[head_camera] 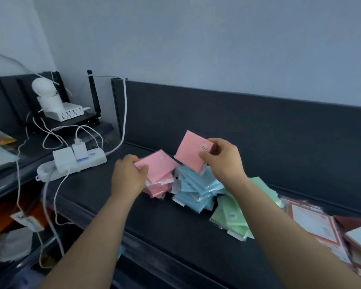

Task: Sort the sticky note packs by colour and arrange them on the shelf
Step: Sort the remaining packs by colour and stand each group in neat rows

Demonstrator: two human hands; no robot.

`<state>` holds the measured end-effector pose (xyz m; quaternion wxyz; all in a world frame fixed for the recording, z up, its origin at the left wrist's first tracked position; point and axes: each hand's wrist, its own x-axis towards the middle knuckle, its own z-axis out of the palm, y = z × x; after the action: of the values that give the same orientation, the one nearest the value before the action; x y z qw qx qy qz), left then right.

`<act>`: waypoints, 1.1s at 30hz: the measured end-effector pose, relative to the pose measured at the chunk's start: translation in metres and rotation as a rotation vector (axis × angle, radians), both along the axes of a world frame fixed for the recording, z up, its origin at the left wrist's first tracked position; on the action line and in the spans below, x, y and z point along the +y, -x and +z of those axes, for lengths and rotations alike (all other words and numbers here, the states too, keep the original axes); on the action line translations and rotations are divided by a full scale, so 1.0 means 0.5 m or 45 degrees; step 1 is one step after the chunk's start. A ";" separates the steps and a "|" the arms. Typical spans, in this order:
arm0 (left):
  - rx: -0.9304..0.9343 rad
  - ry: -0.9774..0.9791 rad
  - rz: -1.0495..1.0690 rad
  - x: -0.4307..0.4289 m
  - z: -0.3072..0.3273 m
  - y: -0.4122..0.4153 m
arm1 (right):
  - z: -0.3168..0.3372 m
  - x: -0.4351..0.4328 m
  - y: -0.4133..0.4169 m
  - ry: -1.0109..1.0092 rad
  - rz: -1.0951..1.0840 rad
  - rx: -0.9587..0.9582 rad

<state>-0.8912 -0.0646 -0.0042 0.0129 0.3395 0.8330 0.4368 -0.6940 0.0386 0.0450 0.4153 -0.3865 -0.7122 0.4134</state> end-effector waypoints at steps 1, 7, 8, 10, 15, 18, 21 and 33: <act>0.000 0.015 -0.019 0.000 -0.005 0.007 | 0.000 0.003 0.013 0.010 0.007 -0.013; 0.057 0.065 -0.100 -0.019 -0.024 0.041 | 0.003 0.012 0.100 0.003 0.059 -0.126; 0.073 0.068 -0.100 -0.022 -0.026 0.045 | 0.003 0.012 0.115 -0.003 0.074 -0.156; 0.087 0.053 -0.096 -0.028 -0.026 0.051 | 0.000 0.014 0.144 -0.012 0.091 -0.228; 0.122 0.033 -0.133 -0.038 -0.024 0.054 | -0.012 0.014 0.188 -0.071 0.126 -0.524; 0.152 0.053 -0.148 -0.040 -0.025 0.057 | -0.014 0.005 0.197 -0.262 0.118 -0.861; 0.196 0.079 -0.163 -0.042 -0.026 0.051 | -0.019 -0.001 0.193 -0.478 0.105 -1.079; 0.577 0.002 -0.267 -0.046 0.014 -0.033 | -0.010 -0.047 0.053 -0.551 -0.016 -0.870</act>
<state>-0.8746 -0.0877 0.0026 -0.1288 0.5134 0.7752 0.3450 -0.7206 0.0152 0.0399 0.2289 -0.4096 -0.8775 0.0990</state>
